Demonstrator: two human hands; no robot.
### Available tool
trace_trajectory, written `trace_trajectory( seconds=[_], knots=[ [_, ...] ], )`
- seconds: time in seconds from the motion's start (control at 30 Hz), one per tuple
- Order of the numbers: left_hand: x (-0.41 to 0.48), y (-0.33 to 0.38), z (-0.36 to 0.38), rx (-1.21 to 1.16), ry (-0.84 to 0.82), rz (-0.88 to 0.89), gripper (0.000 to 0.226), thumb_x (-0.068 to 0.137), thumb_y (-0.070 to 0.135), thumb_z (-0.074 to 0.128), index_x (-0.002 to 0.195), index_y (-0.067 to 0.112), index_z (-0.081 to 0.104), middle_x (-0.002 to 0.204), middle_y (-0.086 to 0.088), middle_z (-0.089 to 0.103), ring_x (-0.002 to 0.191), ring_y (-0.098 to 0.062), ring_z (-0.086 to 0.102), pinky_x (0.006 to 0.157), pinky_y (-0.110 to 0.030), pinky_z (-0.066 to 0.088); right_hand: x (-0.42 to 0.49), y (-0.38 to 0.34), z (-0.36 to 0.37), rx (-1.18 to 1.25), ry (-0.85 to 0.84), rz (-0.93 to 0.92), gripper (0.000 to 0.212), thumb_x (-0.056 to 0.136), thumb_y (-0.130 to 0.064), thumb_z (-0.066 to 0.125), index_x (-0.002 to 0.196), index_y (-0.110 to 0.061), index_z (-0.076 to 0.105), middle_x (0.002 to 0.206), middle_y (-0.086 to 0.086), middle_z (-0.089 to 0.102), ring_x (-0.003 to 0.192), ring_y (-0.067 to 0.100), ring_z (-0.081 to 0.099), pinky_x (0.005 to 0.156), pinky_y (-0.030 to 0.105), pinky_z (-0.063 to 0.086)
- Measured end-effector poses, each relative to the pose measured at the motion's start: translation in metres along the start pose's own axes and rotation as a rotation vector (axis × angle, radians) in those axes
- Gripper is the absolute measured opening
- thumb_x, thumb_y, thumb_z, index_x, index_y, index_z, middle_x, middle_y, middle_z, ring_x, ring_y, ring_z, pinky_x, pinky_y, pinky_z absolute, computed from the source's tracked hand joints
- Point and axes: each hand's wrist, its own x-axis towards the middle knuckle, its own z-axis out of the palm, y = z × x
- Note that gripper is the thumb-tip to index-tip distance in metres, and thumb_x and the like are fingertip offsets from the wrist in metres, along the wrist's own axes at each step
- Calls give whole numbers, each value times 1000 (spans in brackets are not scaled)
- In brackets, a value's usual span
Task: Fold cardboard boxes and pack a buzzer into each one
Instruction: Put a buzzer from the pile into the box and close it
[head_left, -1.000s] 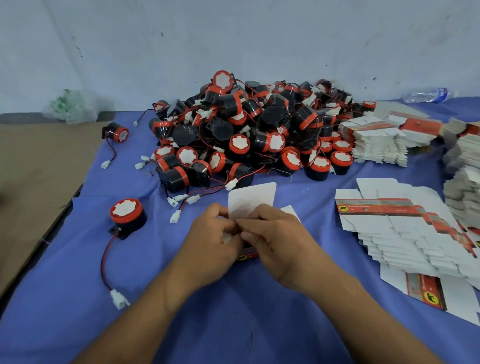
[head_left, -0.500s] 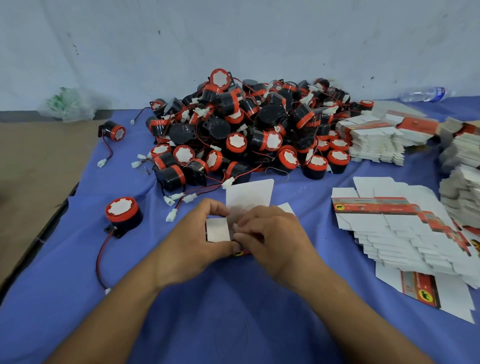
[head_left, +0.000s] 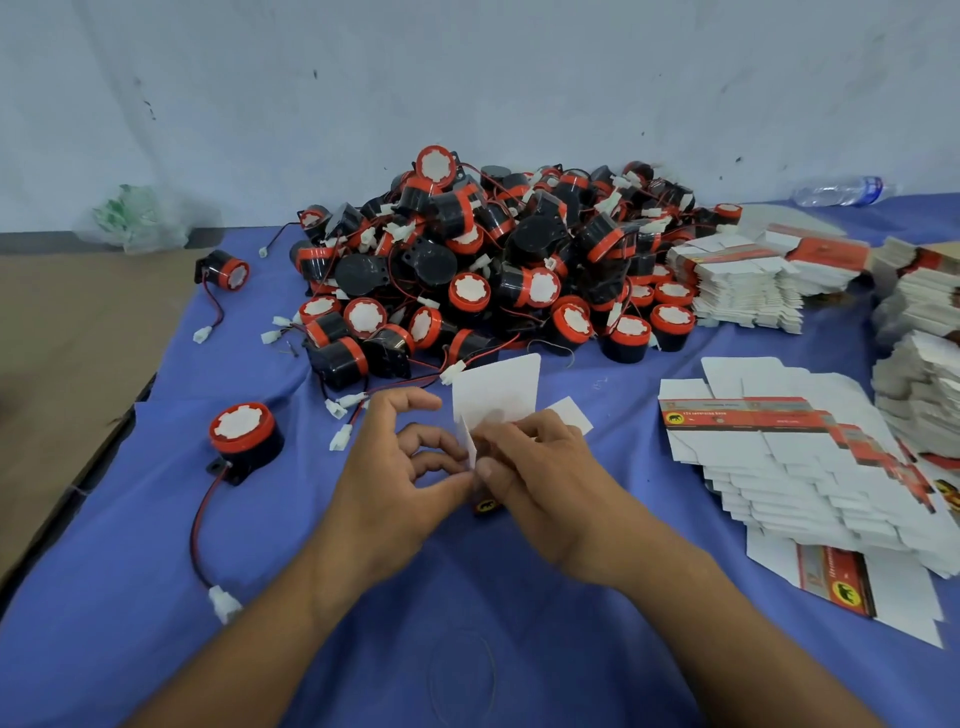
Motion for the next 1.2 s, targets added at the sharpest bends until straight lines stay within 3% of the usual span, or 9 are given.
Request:
trace_trajectory(
  seconds=[0.2, 0.33, 0.43, 0.53, 0.63, 0.87, 1.03, 1.1, 1.2],
  knots=[
    [2, -5, -2, 548, -47, 238, 37, 80, 43, 65, 113, 27, 72, 121, 9, 48, 103, -9, 46, 87, -12, 39, -5, 12, -3, 191, 135, 36, 11, 97, -26, 61, 103, -23, 69, 94, -17, 70, 95, 4, 59, 80, 20, 48],
    [4, -12, -1, 585, -100, 204, 37, 87, 49, 59, 112, 26, 72, 127, 24, 43, 120, -5, 42, 96, -6, 30, -8, 17, -6, 216, 468, 136, 10, 93, -19, 68, 102, -21, 72, 85, -17, 69, 82, 3, 64, 71, 15, 50],
    [6, -12, 2, 548, -95, 208, 31, 86, 46, 62, 107, 26, 72, 126, 20, 52, 117, 1, 49, 98, -18, 42, -5, 27, -15, 275, 624, 288, 19, 97, -20, 61, 116, -23, 63, 106, -15, 60, 90, -5, 58, 72, 8, 45],
    [6, -10, 3, 486, -110, 222, 28, 85, 38, 63, 105, 21, 72, 123, 15, 57, 112, -1, 55, 95, -25, 48, -1, 39, -18, 598, 526, 576, 18, 101, -27, 52, 115, -20, 62, 104, -5, 67, 79, 1, 62, 75, 21, 49],
    [6, -11, 3, 439, -123, 226, 28, 86, 34, 64, 107, 17, 71, 122, 14, 57, 111, -3, 57, 94, -26, 49, 0, 35, -16, 892, 450, 569, 32, 104, -26, 48, 91, -15, 75, 81, 5, 73, 66, 10, 60, 68, 27, 52],
    [5, -13, 3, 412, -175, 269, 24, 92, 25, 58, 112, 14, 66, 128, 10, 53, 118, -8, 54, 95, -26, 48, -1, 29, 0, 597, 202, 423, 7, 92, -23, 70, 95, -27, 65, 108, -14, 61, 83, 5, 63, 73, 28, 54],
    [3, -13, 3, 264, -116, 234, 56, 86, 23, 66, 131, 38, 37, 131, 27, 50, 122, -6, 55, 97, -24, 48, 0, 29, -3, 733, 246, 296, 71, 88, -7, 72, 134, -44, 31, 104, -18, 63, 64, 2, 55, 59, 17, 49],
    [5, -13, 1, 239, -141, 251, 68, 87, 19, 66, 141, 41, 30, 133, 26, 51, 124, -5, 53, 97, -20, 48, -1, 31, -2, 705, 226, 264, 61, 89, -8, 72, 127, -45, 44, 86, -19, 64, 57, 3, 50, 53, 18, 45],
    [9, -14, -1, 319, -181, 299, 45, 91, 18, 61, 133, 30, 53, 130, 16, 56, 122, -14, 55, 94, -37, 53, -3, 34, -7, 585, 205, 216, 30, 90, -13, 72, 114, -30, 67, 80, -23, 64, 66, 1, 57, 61, 15, 46]
  ],
)
